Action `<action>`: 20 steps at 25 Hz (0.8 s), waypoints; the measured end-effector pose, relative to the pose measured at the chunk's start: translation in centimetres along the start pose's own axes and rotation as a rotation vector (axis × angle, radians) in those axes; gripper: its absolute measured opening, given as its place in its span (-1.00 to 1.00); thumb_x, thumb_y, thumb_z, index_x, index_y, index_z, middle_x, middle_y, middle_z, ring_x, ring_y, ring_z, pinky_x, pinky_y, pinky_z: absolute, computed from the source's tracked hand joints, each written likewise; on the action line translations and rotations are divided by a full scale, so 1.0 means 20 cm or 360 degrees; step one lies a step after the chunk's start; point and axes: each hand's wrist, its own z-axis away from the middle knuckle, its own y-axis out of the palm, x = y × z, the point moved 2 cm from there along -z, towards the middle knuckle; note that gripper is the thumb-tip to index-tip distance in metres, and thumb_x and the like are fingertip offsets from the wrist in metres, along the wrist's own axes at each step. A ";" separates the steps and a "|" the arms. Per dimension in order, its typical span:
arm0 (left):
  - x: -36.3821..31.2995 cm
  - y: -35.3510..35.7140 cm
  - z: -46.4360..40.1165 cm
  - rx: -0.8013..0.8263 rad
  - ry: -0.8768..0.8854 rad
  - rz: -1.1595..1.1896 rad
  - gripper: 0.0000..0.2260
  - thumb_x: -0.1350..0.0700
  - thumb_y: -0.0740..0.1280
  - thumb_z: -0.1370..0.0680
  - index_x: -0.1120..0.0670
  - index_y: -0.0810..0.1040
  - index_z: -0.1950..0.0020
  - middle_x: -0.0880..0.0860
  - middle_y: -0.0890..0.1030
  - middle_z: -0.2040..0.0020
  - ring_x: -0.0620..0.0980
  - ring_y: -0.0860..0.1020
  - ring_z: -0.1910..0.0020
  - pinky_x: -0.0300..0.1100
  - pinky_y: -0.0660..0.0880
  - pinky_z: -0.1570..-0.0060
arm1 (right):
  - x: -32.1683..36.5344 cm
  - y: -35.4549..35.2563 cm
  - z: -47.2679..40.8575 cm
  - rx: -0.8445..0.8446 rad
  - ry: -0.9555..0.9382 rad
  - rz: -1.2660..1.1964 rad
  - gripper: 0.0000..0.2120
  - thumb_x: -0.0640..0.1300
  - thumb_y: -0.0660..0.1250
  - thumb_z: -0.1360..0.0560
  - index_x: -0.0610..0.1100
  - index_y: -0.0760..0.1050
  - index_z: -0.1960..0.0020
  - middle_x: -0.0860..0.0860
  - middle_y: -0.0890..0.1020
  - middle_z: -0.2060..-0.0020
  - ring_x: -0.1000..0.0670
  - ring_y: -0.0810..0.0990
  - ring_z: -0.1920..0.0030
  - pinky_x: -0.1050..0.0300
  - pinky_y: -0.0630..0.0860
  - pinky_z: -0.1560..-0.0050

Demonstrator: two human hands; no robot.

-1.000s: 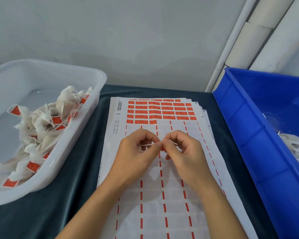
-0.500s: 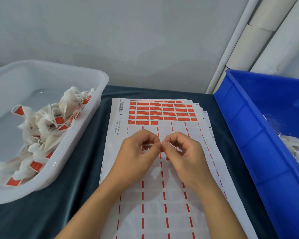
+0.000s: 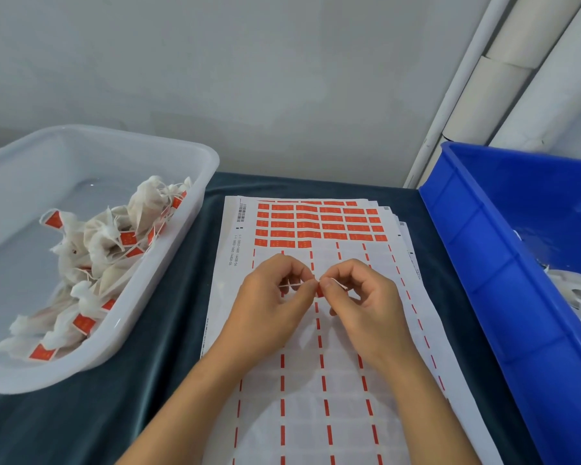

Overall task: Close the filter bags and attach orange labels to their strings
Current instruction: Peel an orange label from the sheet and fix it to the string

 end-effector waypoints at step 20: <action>-0.36 -0.61 0.21 -0.0392 0.0199 -0.0828 -0.76 0.16 0.41 -0.61 -0.11 0.57 -0.22 -0.12 0.63 -0.06 -0.15 0.59 0.07 -0.31 0.54 0.11 | 0.51 0.36 -0.01 0.0396 -0.0381 -0.0028 -0.86 0.19 0.34 -0.52 0.32 0.50 -0.08 0.42 0.63 -0.01 0.33 0.61 -0.11 0.61 0.44 0.14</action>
